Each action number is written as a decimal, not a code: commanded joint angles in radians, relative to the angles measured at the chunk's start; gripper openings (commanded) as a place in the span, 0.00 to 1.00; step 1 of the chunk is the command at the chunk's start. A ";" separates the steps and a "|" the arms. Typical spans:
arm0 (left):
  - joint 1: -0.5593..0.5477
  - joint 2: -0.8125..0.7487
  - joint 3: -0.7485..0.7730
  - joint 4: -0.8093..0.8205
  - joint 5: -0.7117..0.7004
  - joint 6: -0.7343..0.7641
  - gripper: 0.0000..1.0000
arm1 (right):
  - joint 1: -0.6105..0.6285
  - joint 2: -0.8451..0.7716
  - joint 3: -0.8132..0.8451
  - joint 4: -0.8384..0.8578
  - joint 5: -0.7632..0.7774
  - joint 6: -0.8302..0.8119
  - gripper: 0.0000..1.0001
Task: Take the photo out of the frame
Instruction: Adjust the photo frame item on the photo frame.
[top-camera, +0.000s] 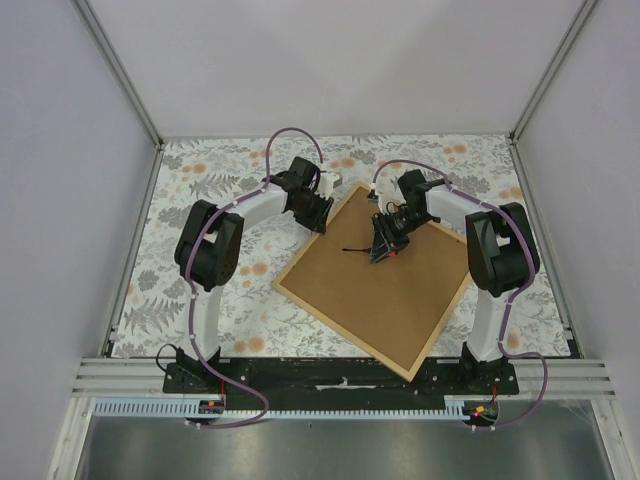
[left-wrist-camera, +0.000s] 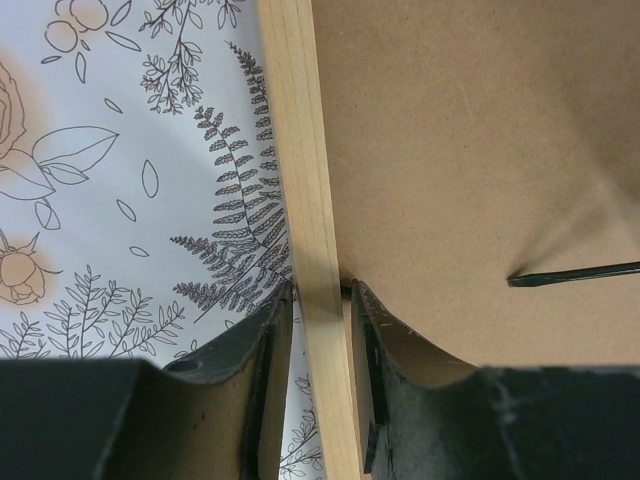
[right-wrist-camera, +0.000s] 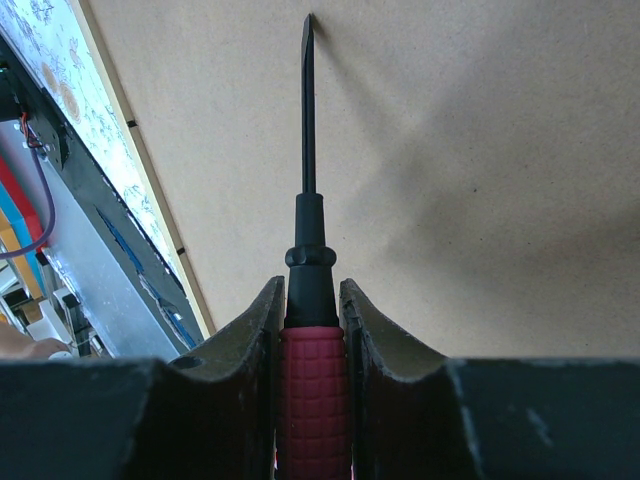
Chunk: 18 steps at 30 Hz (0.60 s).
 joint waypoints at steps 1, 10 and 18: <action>-0.013 0.002 -0.002 0.049 -0.057 -0.023 0.36 | 0.004 -0.040 0.016 0.009 0.015 -0.012 0.00; -0.013 -0.001 0.000 0.046 -0.063 -0.020 0.14 | 0.001 -0.042 0.014 0.009 0.015 -0.015 0.00; 0.079 0.016 -0.026 0.073 0.216 -0.085 0.02 | 0.002 -0.040 0.014 0.006 0.002 -0.016 0.00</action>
